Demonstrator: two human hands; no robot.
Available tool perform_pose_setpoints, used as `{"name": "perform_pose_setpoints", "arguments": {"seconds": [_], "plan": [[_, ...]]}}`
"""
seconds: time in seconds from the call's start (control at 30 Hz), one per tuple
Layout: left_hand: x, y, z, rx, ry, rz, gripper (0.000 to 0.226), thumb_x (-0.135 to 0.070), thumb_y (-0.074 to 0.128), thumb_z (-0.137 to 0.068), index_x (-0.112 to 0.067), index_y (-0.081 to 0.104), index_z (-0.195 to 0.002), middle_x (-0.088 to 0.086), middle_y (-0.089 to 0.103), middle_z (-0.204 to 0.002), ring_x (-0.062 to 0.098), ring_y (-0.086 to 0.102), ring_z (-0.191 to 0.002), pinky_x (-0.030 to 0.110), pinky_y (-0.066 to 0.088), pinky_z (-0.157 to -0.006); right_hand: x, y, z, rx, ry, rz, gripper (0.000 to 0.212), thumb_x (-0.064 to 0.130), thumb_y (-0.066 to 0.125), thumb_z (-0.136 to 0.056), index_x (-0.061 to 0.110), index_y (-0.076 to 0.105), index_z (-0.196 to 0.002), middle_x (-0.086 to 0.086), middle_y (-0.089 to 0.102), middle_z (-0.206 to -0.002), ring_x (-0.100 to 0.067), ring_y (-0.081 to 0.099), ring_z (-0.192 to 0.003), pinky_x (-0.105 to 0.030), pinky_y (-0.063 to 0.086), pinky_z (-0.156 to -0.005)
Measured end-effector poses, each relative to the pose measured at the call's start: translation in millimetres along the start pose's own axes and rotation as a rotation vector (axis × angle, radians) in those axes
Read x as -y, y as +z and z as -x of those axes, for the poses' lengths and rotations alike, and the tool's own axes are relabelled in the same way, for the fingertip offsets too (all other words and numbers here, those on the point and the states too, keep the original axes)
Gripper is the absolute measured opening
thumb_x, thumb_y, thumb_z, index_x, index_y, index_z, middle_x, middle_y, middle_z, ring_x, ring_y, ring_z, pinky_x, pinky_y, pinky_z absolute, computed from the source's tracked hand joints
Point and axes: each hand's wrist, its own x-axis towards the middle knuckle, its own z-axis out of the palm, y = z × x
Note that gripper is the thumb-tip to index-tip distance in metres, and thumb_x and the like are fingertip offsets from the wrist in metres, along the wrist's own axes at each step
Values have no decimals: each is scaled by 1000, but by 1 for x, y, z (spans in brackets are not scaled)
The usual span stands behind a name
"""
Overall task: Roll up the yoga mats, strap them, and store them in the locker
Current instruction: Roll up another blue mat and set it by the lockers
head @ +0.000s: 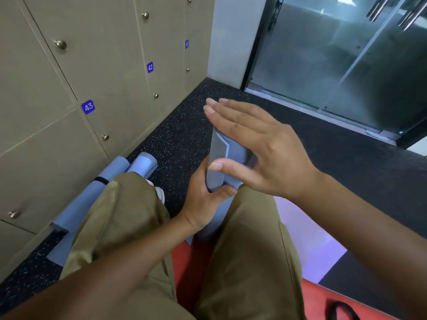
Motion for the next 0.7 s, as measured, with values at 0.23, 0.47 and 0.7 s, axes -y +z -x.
{"name": "perform_pose_setpoints", "arguments": {"seconds": [0.23, 0.47, 0.7], "plan": [[7, 24, -17, -24, 56, -50, 78, -82, 78, -60, -31, 62, -117, -3, 73, -107, 15, 70, -102, 34, 57, -82, -21, -8, 17, -84, 97, -76, 52, 27, 64, -101, -2, 54, -142, -13, 54, -148, -25, 58, -130, -42, 46, -108], [-8, 46, -41, 176, 26, -415, 65, -78, 77, -51, -36, 66, -100, -12, 73, -88, 12, 69, -80, 47, 57, -68, -34, -62, 66, -33, 307, 49, 58, 37, 61, -101, 7, 49, -149, -4, 52, -152, -17, 50, -138, -32, 42, -113], [-40, 67, -64, 600, 101, -955, 75, -97, 60, -47, -30, 53, -81, -9, 62, -71, 15, 61, -69, 37, 49, -61, -34, -112, 156, 139, 595, 133, 66, 58, 50, -100, 25, 40, -156, 14, 45, -155, -5, 45, -138, -33, 50, -105]]}}
